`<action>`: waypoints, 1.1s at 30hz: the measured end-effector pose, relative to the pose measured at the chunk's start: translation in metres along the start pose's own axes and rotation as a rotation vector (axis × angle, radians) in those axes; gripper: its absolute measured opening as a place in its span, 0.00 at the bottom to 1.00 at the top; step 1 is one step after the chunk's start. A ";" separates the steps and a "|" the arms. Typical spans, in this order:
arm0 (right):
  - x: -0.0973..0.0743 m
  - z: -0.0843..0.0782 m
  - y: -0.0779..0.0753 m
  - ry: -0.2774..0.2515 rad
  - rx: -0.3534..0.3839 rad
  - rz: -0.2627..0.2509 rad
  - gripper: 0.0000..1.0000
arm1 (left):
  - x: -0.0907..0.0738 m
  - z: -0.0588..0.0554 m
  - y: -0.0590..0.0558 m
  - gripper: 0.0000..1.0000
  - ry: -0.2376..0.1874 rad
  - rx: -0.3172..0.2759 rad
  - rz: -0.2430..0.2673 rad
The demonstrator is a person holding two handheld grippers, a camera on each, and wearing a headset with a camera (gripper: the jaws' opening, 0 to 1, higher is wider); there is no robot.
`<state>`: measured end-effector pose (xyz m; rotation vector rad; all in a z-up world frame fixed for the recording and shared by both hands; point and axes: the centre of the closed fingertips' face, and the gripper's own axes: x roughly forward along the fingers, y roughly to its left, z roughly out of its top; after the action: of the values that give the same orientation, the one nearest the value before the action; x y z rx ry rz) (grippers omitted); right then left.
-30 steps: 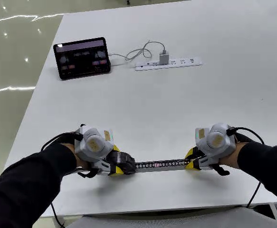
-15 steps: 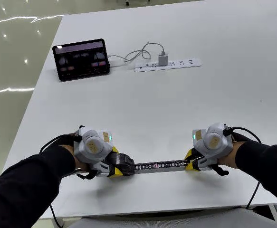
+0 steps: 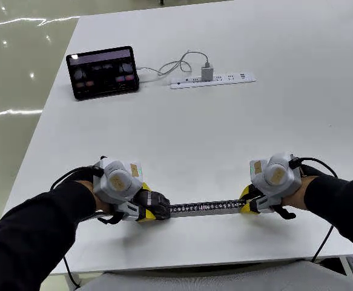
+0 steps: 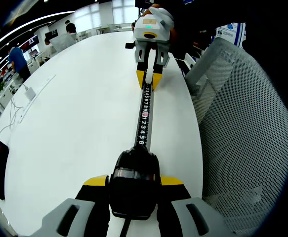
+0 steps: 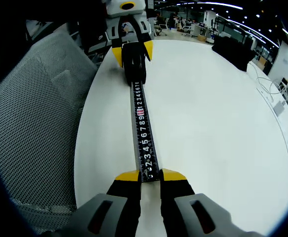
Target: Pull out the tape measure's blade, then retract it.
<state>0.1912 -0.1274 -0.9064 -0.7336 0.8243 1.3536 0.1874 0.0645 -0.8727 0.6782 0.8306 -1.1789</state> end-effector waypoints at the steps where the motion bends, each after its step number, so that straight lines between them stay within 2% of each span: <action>1: 0.000 -0.001 0.000 0.001 0.002 -0.001 0.09 | 0.000 0.000 0.000 0.32 0.000 0.001 0.001; 17: -0.002 -0.002 0.001 -0.002 0.002 0.002 0.09 | -0.001 -0.001 0.000 0.32 -0.002 0.001 0.003; 33: -0.008 -0.014 -0.001 0.003 0.029 -0.007 0.09 | 0.000 0.000 0.000 0.32 -0.005 -0.001 0.006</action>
<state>0.1905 -0.1433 -0.9065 -0.7158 0.8416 1.3322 0.1870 0.0646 -0.8723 0.6757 0.8247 -1.1745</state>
